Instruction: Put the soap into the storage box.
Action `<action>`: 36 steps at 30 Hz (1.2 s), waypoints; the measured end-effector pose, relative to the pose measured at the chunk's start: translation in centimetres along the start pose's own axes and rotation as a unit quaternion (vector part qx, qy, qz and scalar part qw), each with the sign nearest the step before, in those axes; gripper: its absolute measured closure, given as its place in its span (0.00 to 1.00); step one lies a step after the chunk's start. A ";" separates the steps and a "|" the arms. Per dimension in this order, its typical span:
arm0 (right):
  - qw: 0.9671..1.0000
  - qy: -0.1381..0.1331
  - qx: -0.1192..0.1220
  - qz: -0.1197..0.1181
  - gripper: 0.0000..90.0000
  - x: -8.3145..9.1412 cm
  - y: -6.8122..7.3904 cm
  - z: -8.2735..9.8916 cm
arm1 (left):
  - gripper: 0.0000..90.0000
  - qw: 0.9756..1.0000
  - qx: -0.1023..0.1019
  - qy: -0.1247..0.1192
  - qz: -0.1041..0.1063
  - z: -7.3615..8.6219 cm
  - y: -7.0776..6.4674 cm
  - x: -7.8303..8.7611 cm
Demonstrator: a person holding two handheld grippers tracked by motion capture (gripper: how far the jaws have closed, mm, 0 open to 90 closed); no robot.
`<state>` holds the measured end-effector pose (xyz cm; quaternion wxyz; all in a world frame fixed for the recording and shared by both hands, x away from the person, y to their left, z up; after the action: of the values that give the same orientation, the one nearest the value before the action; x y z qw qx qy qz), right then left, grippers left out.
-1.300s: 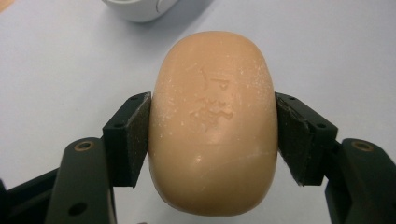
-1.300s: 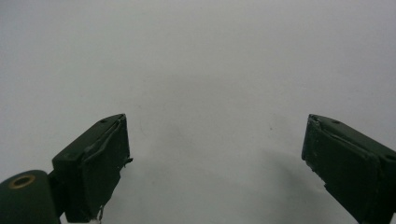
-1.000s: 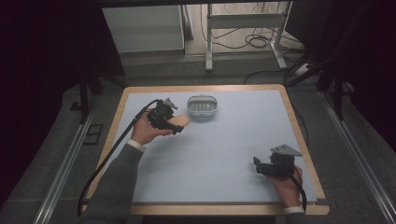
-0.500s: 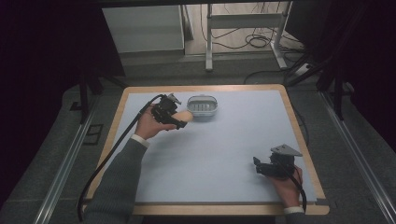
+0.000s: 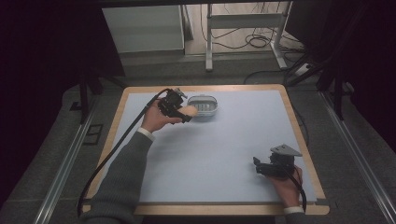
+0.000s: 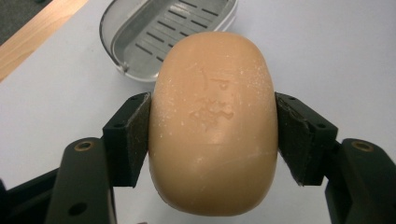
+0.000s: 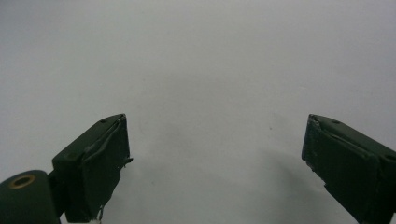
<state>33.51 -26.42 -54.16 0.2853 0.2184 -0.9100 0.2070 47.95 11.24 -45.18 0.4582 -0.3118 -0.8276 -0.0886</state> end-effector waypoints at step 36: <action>1.000 0.002 0.005 0.003 0.08 0.0 0.1 0.0 | 0.36 0.999 -0.014 0.032 0.022 -6.3 1.3 -7.7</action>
<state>33.49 -26.35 -54.19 0.2853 0.2163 -0.9091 0.2129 56.10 6.24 -48.06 0.4816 -0.3333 -0.8043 -0.1001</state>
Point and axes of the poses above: each handheld gripper's, and its own axes: x roughly backward along the jaws, z roughly out of its underside, y roughly to its left, the point moved 2 cm from there along -x, roughly forward along the jaws, and after that the axes turned 15 degrees about x, right-handed, at the moved point
